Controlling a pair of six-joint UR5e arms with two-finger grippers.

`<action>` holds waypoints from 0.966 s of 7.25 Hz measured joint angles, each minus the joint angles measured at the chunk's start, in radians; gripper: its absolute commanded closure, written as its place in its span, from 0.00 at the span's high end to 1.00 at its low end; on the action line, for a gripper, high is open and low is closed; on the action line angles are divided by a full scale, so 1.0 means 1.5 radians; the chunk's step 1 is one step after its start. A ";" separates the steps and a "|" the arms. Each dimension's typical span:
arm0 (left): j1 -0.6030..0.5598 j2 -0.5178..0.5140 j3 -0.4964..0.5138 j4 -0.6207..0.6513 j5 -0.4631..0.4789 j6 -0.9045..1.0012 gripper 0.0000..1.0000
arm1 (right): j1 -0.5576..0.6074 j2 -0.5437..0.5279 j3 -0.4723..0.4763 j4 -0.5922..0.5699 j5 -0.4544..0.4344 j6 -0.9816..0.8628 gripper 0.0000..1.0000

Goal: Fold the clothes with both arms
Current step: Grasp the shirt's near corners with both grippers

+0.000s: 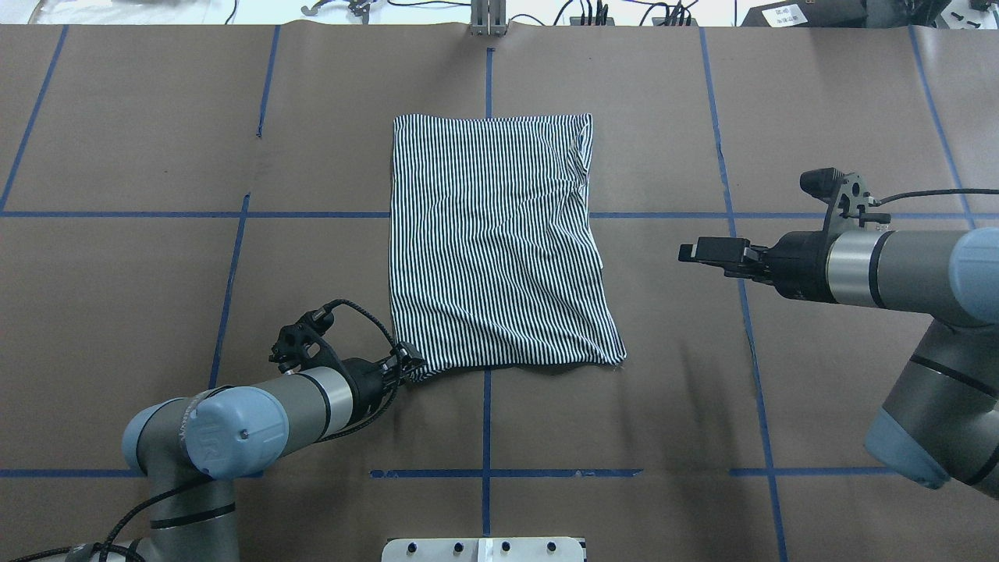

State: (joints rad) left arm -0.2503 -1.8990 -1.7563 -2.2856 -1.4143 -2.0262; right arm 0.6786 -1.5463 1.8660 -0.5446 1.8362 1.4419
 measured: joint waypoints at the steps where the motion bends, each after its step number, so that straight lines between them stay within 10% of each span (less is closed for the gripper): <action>1: 0.001 -0.001 0.001 0.000 0.000 0.000 0.37 | 0.000 0.000 0.000 0.000 0.000 0.000 1.00; 4: -0.001 -0.001 0.000 0.000 0.000 0.001 0.00 | -0.001 0.001 -0.001 -0.001 -0.004 -0.001 1.00; 7: -0.006 0.000 -0.002 0.000 0.006 0.003 0.00 | -0.008 0.007 -0.001 -0.012 -0.005 0.001 0.90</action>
State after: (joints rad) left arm -0.2598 -1.8997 -1.7588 -2.2856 -1.4051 -2.0221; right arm 0.6672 -1.5358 1.8651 -0.5626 1.8285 1.4437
